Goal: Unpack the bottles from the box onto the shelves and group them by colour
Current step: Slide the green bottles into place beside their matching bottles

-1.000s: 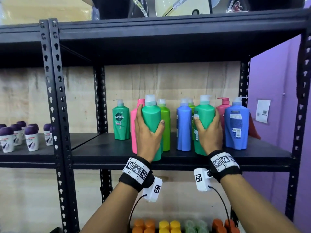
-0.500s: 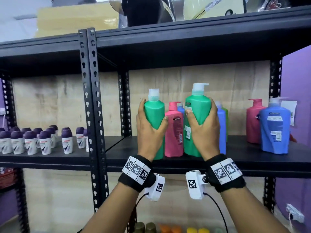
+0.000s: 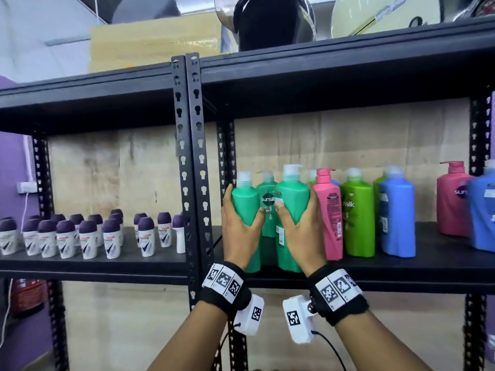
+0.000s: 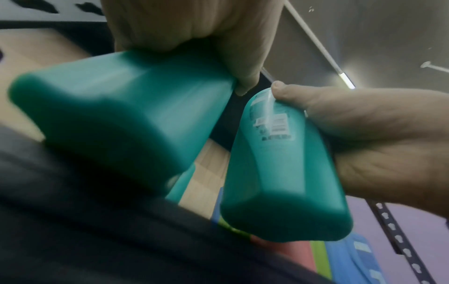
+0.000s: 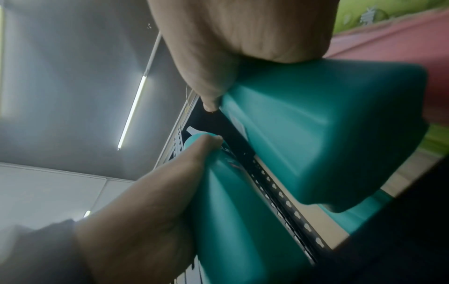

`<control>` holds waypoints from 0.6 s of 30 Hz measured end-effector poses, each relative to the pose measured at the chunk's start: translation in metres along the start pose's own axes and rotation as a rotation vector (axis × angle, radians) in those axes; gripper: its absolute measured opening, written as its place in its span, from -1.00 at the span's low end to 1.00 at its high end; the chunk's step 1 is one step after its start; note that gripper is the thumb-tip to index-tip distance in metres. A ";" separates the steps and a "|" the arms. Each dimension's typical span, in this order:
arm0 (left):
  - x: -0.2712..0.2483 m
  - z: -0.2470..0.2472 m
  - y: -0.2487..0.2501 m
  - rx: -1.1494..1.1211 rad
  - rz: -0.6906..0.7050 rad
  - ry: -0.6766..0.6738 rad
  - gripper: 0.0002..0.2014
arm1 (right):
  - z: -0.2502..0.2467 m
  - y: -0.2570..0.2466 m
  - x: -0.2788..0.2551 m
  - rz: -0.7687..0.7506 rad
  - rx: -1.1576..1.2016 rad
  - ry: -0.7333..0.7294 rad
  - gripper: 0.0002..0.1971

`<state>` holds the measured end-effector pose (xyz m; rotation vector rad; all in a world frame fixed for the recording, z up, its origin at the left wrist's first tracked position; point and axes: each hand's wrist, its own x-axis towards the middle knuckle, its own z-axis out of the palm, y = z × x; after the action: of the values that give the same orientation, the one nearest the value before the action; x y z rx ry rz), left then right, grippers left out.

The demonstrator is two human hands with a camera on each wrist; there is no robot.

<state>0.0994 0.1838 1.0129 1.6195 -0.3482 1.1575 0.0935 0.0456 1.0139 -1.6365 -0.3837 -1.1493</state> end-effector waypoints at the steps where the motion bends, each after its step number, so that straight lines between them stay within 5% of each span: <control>1: 0.001 -0.002 -0.006 -0.002 -0.008 -0.004 -0.11 | 0.006 0.003 -0.002 0.006 -0.014 -0.004 -0.16; 11: 0.019 -0.001 -0.038 -0.099 -0.138 -0.011 -0.11 | 0.037 0.030 0.006 0.008 -0.060 -0.038 -0.16; 18: 0.008 0.005 -0.062 -0.108 -0.264 -0.034 -0.30 | 0.038 0.058 -0.005 0.297 0.198 -0.174 -0.32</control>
<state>0.1498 0.2059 0.9838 1.5400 -0.2067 0.8972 0.1518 0.0574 0.9771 -1.5607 -0.3394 -0.7272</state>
